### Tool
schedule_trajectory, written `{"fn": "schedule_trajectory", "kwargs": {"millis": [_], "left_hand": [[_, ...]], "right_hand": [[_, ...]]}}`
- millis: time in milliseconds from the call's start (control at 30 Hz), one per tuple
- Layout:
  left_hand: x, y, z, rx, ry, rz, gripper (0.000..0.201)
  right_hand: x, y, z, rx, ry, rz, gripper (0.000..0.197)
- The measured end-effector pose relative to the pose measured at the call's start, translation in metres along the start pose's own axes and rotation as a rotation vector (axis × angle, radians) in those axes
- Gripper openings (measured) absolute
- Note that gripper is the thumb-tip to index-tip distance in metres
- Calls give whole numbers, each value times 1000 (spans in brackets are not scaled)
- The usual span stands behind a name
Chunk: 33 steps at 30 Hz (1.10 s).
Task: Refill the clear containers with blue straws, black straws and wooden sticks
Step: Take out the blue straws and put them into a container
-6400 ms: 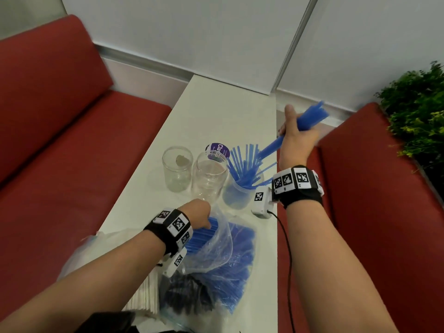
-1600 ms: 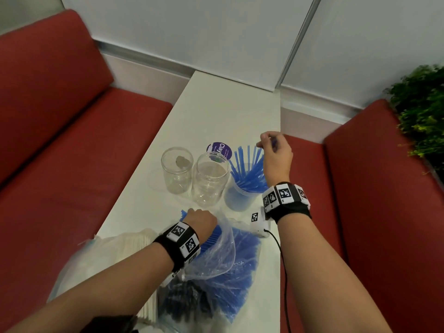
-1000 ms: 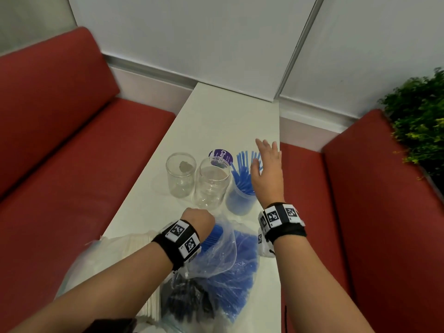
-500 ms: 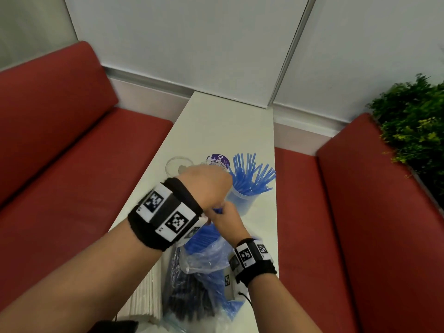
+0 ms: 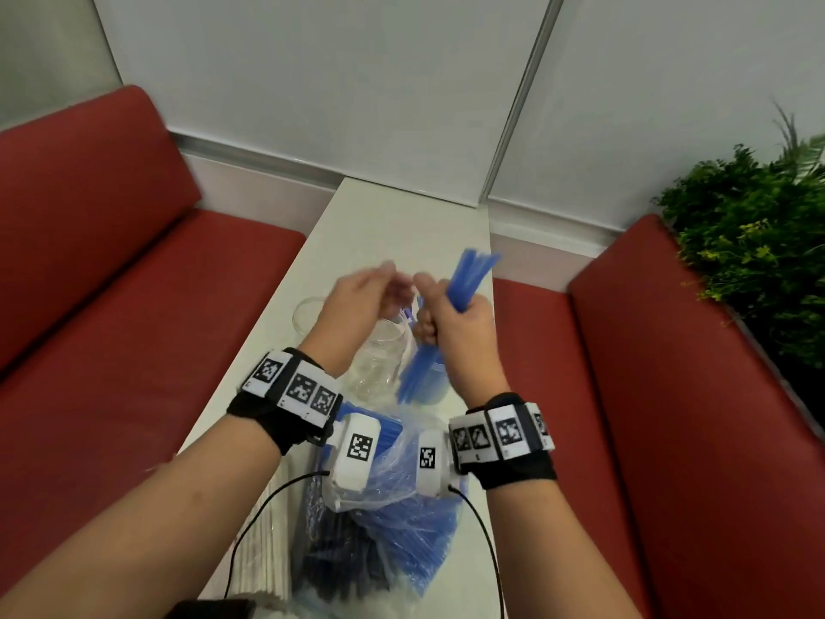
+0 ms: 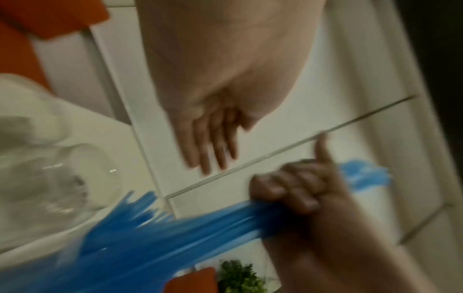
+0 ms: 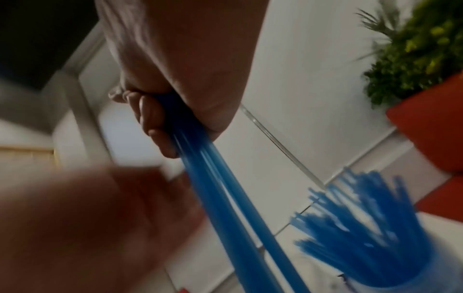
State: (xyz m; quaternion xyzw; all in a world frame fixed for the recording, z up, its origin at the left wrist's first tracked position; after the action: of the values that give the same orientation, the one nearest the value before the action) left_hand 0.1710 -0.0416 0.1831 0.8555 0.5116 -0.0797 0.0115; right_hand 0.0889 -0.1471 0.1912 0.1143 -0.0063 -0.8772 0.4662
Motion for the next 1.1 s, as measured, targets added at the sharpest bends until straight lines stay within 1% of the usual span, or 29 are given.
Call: {"fn": "schedule_trajectory", "kwargs": {"millis": [67,100,133,167,200,233,333,400,467,500,567,633,733,800,867,900,967,1033,1100], "left_hand": [[-9,-11,47,378,6,183,57],[-16,-20,66,529,-61,260,63],[-22,-27,80,640,-166,296,67],[-26,-31,91,717,-274,294,67],[-29,-34,99,765,-348,273,62],[-30,-35,105,792,-373,260,55],[-33,-39,115,859,-400,331,27],[-35,-42,118,927,-448,389,16],[-37,-43,122,975,-454,418,8],[-38,-43,125,988,-437,417,7],[-35,-39,132,997,-390,394,13],[-32,-32,136,993,-373,353,15],[-31,-22,136,979,-379,303,19],[-31,-15,134,938,-390,267,20],[-28,-5,135,851,-398,186,20],[-24,1,136,800,-390,130,23],[-10,12,138,696,-311,35,31],[4,19,137,600,-116,35,34],[15,23,137,502,181,89,28]], "right_hand": [[1,6,22,50,129,-16,44],[-1,7,28,62,167,-17,48],[-2,7,30,65,178,-24,50],[-3,6,29,61,172,-36,51],[-4,3,27,51,168,-51,51],[-4,1,23,38,173,-67,50],[-3,-3,15,-10,208,-82,49],[-4,-2,15,-34,204,-34,48],[-6,-1,20,-43,193,45,46],[-7,0,25,-32,199,83,44],[-6,4,35,5,230,119,41],[-4,8,37,26,235,114,46],[-3,11,25,9,149,122,49],[-4,15,19,-10,89,149,48],[-1,26,25,19,56,136,47],[3,34,32,49,49,96,45],[21,52,50,121,38,-49,42],[43,69,66,199,9,-208,40],[61,82,70,245,-21,-311,40]]}}
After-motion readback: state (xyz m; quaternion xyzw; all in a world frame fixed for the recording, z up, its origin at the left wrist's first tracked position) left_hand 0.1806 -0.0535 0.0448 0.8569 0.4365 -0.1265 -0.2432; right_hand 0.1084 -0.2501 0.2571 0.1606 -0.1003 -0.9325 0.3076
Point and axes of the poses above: each hand's wrist, its own y-axis towards the middle knuckle, its own x-axis out of the back of the hand, z = x × y, the point moved 7 cm from there along y, towards the middle knuckle, and after that the axes turned 5 degrees about -z, right-handed, at the moved point
